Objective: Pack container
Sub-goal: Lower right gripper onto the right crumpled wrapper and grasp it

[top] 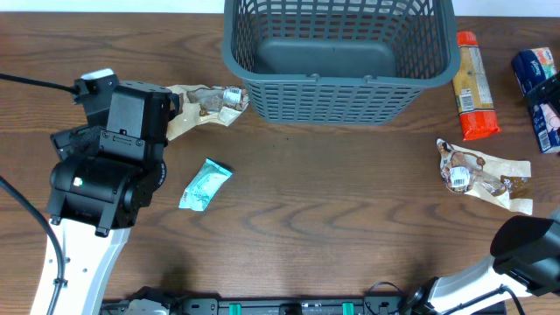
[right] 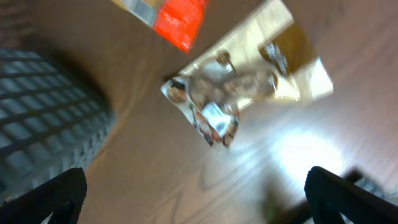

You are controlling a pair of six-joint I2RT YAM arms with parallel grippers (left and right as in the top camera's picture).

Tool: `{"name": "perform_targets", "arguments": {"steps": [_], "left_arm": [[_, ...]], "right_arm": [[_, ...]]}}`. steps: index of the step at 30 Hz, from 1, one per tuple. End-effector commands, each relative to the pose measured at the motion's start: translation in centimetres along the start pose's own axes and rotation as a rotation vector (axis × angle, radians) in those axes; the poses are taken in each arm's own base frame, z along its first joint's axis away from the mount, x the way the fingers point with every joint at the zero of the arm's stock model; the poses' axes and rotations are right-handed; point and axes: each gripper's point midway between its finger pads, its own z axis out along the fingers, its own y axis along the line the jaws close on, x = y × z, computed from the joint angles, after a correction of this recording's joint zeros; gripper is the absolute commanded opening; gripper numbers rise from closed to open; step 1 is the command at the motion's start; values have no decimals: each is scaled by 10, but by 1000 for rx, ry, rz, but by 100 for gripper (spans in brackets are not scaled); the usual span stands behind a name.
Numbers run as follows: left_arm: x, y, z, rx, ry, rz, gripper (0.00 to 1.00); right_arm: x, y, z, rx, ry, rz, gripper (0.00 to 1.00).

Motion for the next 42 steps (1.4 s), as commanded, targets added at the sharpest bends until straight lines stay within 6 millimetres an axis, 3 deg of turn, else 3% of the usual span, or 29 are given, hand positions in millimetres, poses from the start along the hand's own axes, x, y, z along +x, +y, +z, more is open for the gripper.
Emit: {"name": "perform_targets", "arguments": {"steps": [1, 6, 12, 17, 27, 42], "left_arm": [[-6, 6, -3, -18, -15, -2, 98], [-6, 6, -3, -18, -15, -2, 99], [-6, 6, -3, -18, -15, -2, 99], [-6, 6, -3, -18, -15, -2, 99], [-6, 6, -3, -18, -15, -2, 99], [-6, 6, -3, -18, -15, -2, 99]], "right_arm": [[-3, -24, 7, 124, -35, 283, 99], [-2, -24, 13, 139, -49, 469, 99], [-9, -32, 25, 200, -100, 497, 99], [1, -32, 69, 208, -18, 497, 99], [19, -10, 164, 29, 114, 586, 99], [61, -47, 221, 117, 173, 671, 99]]}}
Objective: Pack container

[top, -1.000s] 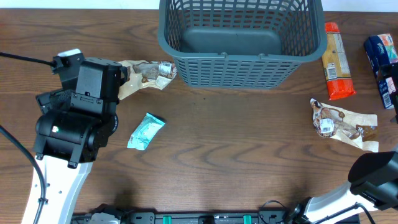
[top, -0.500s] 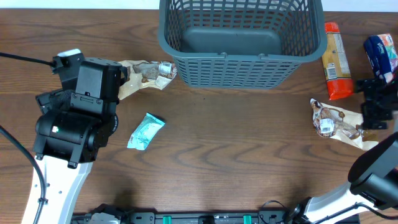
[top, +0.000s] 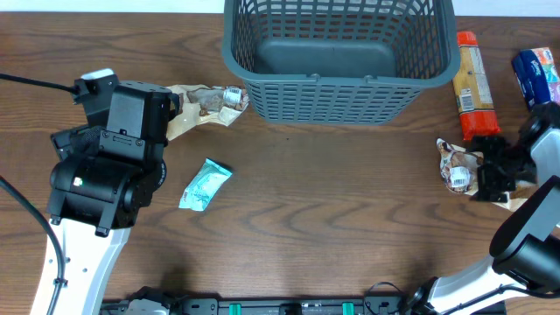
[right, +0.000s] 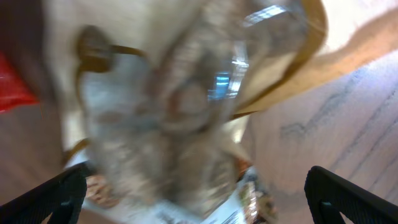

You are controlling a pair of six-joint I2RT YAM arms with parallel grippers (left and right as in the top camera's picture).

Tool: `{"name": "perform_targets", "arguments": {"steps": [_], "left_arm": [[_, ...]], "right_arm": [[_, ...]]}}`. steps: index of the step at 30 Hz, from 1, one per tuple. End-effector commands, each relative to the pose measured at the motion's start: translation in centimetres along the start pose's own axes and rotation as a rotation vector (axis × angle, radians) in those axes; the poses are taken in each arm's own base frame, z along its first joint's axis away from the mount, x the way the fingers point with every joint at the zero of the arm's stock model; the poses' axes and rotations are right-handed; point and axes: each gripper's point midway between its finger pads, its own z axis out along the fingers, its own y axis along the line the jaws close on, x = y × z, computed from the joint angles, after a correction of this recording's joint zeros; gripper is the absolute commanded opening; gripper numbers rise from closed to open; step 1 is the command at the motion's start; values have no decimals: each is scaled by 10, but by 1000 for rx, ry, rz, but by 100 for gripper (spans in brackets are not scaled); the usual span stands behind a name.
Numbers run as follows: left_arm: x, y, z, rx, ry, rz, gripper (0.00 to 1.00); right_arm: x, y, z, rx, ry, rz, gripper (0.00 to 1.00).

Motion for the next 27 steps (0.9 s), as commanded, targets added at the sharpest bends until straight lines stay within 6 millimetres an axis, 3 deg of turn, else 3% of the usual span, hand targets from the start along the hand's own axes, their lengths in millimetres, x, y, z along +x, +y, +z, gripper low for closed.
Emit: {"name": "perform_targets", "arguments": {"steps": [1, 13, 17, 19, 22, 23, 27], "left_arm": [[-6, 6, -3, -18, -15, -2, 99], [-6, 6, -3, -18, -15, -2, 99], [-6, 6, -3, -18, -15, -2, 99], [-6, 6, -3, -18, -15, -2, 99], [-6, 6, -3, -18, -15, -2, 98], [-6, 6, -3, -18, -15, -2, 99], [-6, 6, -3, -18, -15, -2, 99]], "right_arm": [[-2, -13, 9, 19, 3, 52, 99], [-11, -38, 37, 57, -41, 19, 99], [-14, -47, 39, 90, -65, 1, 60], [-14, -47, 39, 93, -63, 1, 32], [-14, -47, 39, 93, -64, -3, 7], [-14, -46, 39, 88, -66, -12, 1], [-23, -29, 35, 33, -95, -129, 1]]}}
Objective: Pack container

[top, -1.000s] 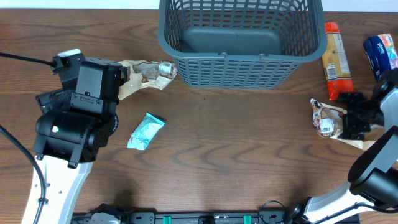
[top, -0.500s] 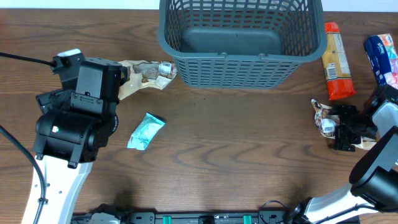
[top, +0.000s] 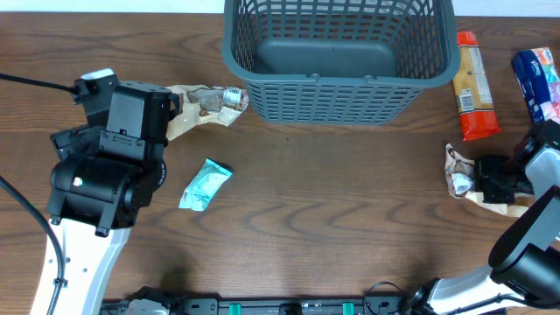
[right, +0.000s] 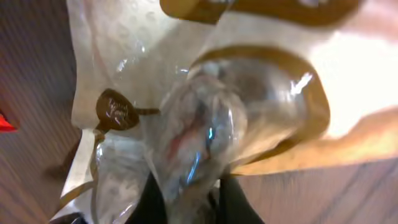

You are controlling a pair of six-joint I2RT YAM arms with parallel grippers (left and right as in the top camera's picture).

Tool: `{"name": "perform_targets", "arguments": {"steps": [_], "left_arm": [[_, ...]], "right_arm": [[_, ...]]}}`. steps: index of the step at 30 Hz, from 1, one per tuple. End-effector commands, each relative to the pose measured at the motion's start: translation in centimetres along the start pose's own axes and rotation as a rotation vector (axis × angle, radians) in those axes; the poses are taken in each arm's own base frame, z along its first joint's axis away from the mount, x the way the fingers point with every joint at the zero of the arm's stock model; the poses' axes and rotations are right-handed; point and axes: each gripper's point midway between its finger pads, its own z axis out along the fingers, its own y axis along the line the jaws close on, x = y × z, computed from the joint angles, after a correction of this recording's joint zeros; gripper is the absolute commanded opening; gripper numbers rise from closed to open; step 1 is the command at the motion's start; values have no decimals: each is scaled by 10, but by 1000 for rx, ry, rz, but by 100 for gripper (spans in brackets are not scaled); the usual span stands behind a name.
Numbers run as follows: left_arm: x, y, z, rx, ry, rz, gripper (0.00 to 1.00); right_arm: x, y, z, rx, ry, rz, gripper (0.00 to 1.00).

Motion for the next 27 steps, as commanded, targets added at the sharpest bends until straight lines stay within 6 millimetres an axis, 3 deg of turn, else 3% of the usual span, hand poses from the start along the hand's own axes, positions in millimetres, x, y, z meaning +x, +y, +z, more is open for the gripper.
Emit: {"name": "perform_targets", "arguments": {"steps": [1, 4, 8, 15, 27], "left_arm": [[-6, 6, -3, -18, -14, -2, 99], [-6, 6, -3, -18, -14, -2, 99], [-6, 6, -3, -18, -15, -2, 98], [-6, 6, -3, -18, -15, -2, 98], [-6, 6, -3, -18, -15, -2, 99]], "right_arm": [[-7, -11, 16, 70, -22, -124, 1], [-20, 12, -6, 16, -67, -213, 1], [-35, 42, -53, -65, -146, -234, 1], [-43, 89, -163, -311, -310, -312, 1], [19, 143, -367, -908, -461, -578, 1]]}}
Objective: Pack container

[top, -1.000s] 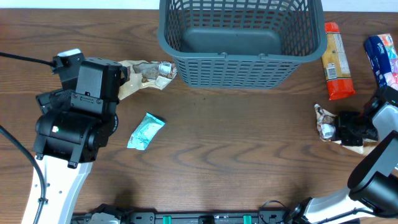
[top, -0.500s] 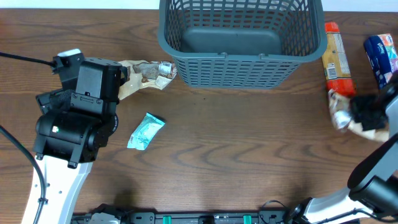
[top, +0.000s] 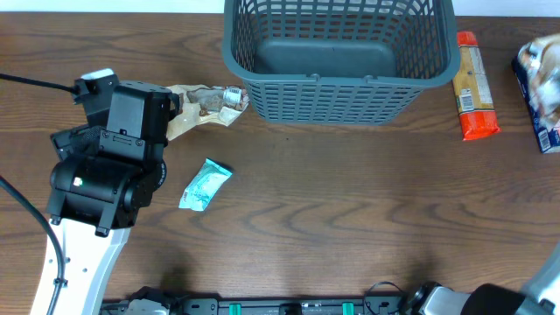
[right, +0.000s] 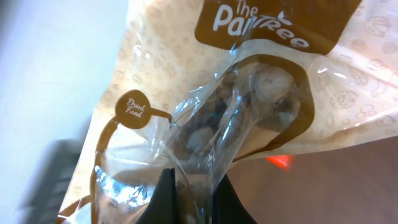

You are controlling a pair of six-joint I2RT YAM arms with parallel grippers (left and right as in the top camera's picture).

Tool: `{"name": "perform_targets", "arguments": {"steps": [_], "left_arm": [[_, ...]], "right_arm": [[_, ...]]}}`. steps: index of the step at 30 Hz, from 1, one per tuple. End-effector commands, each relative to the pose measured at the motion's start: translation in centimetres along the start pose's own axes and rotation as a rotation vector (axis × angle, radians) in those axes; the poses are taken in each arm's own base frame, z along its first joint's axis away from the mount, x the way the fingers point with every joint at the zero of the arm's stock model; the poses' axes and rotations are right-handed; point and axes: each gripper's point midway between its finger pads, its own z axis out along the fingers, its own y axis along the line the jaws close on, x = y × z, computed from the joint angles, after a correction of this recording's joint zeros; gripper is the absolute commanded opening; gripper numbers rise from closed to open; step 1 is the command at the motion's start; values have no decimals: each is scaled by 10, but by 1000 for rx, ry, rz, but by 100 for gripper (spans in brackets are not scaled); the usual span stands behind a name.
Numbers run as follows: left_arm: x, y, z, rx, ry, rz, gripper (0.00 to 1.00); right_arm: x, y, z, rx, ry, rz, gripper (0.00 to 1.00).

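A tan and clear snack bag (right: 236, 106) printed "The Pantree" fills the right wrist view, and my right gripper (right: 196, 199) is shut on its clear lower part. Overhead, that bag (top: 542, 66) shows as a blur raised off the table at the far right edge, to the right of the grey basket (top: 337, 98). The basket stands at the back middle with nothing in it. A second snack bag (top: 206, 100) lies by the basket's left corner, just off the end of my left arm (top: 109, 166). The left fingers are hidden under the arm.
A teal sachet (top: 205, 185) lies on the wood to the right of the left arm. A yellow and orange packet (top: 473, 86) lies right of the basket. A blue package (top: 547, 131) sits at the far right edge, partly under the raised bag.
The right gripper, shut on the snack bag on the table at the right, now holds it lifted and further back, near the blue package. The bag's spot on the table is bare.
The right snack bag lay flat on the table, with the right gripper open above it. Then the open gripper was down over the bag. Then it was shut on the bag, bunching it. Now the bag hangs lifted in it. The left arm stayed still throughout.
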Motion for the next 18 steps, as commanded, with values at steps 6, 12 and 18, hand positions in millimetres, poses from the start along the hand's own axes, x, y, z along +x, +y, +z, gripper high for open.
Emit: {"name": "perform_targets", "arguments": {"steps": [6, 12, 18], "left_arm": [[-6, 6, -3, -18, -15, -2, 99], [-6, 6, -3, -18, -15, -2, 99], [-6, 6, -3, -18, -15, -2, 99]], "right_arm": [[-11, 144, -73, -558, -65, -226, 1], [31, 209, -78, -766, 3, -302, 1], [91, 234, -39, -775, 123, -363, 1]]}}
